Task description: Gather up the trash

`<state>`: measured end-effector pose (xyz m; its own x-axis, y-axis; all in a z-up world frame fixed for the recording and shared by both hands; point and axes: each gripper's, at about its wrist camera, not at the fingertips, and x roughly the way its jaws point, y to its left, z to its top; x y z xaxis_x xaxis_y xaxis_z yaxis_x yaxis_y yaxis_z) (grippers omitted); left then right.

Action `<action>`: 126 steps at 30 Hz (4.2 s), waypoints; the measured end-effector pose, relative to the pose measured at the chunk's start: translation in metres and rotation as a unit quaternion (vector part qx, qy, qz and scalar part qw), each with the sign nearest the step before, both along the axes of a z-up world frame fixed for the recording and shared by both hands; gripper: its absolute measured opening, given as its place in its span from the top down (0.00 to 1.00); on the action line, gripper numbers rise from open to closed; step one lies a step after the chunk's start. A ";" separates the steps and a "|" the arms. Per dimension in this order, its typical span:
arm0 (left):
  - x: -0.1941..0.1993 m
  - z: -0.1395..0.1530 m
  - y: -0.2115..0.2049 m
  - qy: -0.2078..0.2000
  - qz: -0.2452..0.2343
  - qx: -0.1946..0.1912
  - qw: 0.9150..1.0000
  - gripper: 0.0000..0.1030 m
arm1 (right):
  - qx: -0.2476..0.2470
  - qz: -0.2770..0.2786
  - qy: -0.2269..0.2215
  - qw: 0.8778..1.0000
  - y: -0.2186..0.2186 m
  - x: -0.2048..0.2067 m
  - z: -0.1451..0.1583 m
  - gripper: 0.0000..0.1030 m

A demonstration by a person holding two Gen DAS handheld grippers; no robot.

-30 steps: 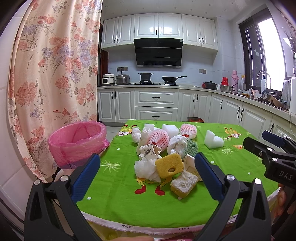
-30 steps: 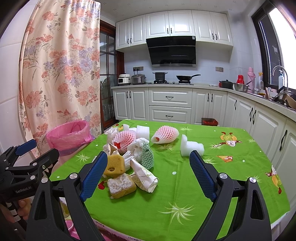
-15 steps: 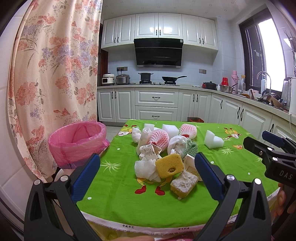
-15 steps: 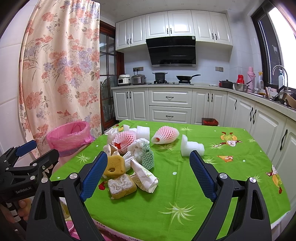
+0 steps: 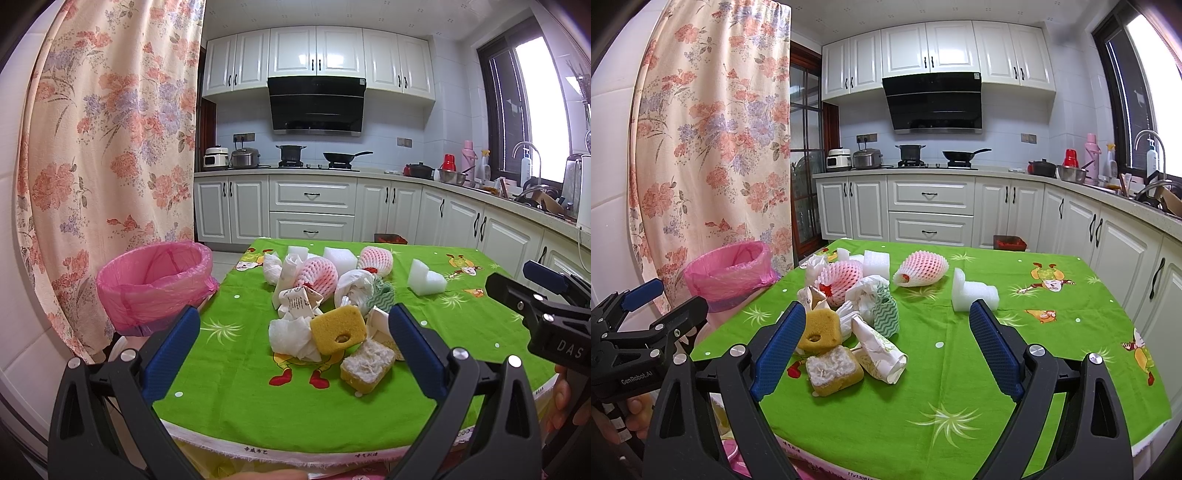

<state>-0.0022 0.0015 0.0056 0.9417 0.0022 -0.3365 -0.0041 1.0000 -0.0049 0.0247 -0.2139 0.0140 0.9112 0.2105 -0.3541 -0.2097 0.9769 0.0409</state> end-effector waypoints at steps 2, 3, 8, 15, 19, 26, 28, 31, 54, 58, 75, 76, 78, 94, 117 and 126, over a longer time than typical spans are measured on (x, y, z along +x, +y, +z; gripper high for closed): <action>0.000 0.000 0.000 0.000 0.000 0.000 1.000 0.04 | 0.000 0.000 0.000 1.000 0.000 0.000 0.000 0.18; 0.000 0.000 0.000 0.000 0.000 0.000 1.000 0.04 | 0.000 0.000 0.000 1.000 0.000 0.000 0.000 0.18; 0.000 0.000 0.000 0.000 0.000 0.000 1.000 0.04 | 0.000 0.000 0.000 1.000 0.000 0.000 0.000 0.18; 0.000 0.000 0.000 0.000 0.000 0.000 1.000 0.04 | 0.000 -0.001 -0.002 1.000 0.001 0.000 0.002 0.18; 0.000 0.000 0.000 0.000 0.000 0.000 1.000 0.04 | 0.000 -0.001 -0.002 1.000 0.002 -0.001 0.003 0.18; -0.001 0.001 -0.001 0.000 -0.001 0.000 1.000 0.04 | 0.001 -0.001 -0.002 1.000 0.001 -0.001 0.002 0.18; -0.001 0.001 -0.001 0.000 -0.001 0.000 1.000 0.04 | 0.000 -0.001 -0.002 1.000 0.001 -0.001 0.002 0.18; -0.001 0.001 -0.001 0.001 0.000 -0.001 1.000 0.04 | 0.001 -0.001 -0.002 1.000 0.001 -0.001 0.002 0.18; 0.089 -0.060 0.012 0.152 -0.016 -0.003 0.988 0.05 | -0.011 -0.009 0.102 0.995 -0.015 0.080 -0.064 0.18; 0.115 -0.084 -0.001 0.192 -0.031 -0.006 0.981 0.05 | -0.002 -0.022 0.121 0.992 -0.028 0.090 -0.077 0.18; 0.146 -0.135 -0.078 0.239 -0.167 0.024 0.956 0.49 | 0.000 -0.020 0.151 0.988 -0.037 0.094 -0.096 0.25; 0.145 -0.134 -0.079 0.237 -0.168 0.023 0.957 0.51 | -0.001 -0.018 0.152 0.988 -0.036 0.094 -0.097 0.26; 0.141 -0.132 -0.077 0.233 -0.176 0.017 0.956 0.54 | -0.004 -0.012 0.155 0.988 -0.031 0.095 -0.099 0.27; 0.078 -0.110 -0.005 0.212 -0.202 0.013 0.956 0.58 | -0.050 0.063 0.178 0.981 0.033 0.126 -0.112 0.31; 0.062 -0.070 -0.015 0.139 -0.220 0.026 0.965 0.58 | -0.057 0.032 0.122 0.990 0.017 0.104 -0.083 0.64; 0.068 -0.065 0.001 0.127 -0.174 0.011 0.976 0.58 | -0.058 0.046 0.123 0.990 0.024 0.103 -0.081 0.64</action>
<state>0.0654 0.0024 -0.0598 0.7727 -0.2925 -0.5634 0.3368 0.9412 -0.0268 0.1277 -0.1895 -0.0672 0.7731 0.2339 -0.5896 -0.2959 0.9552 -0.0092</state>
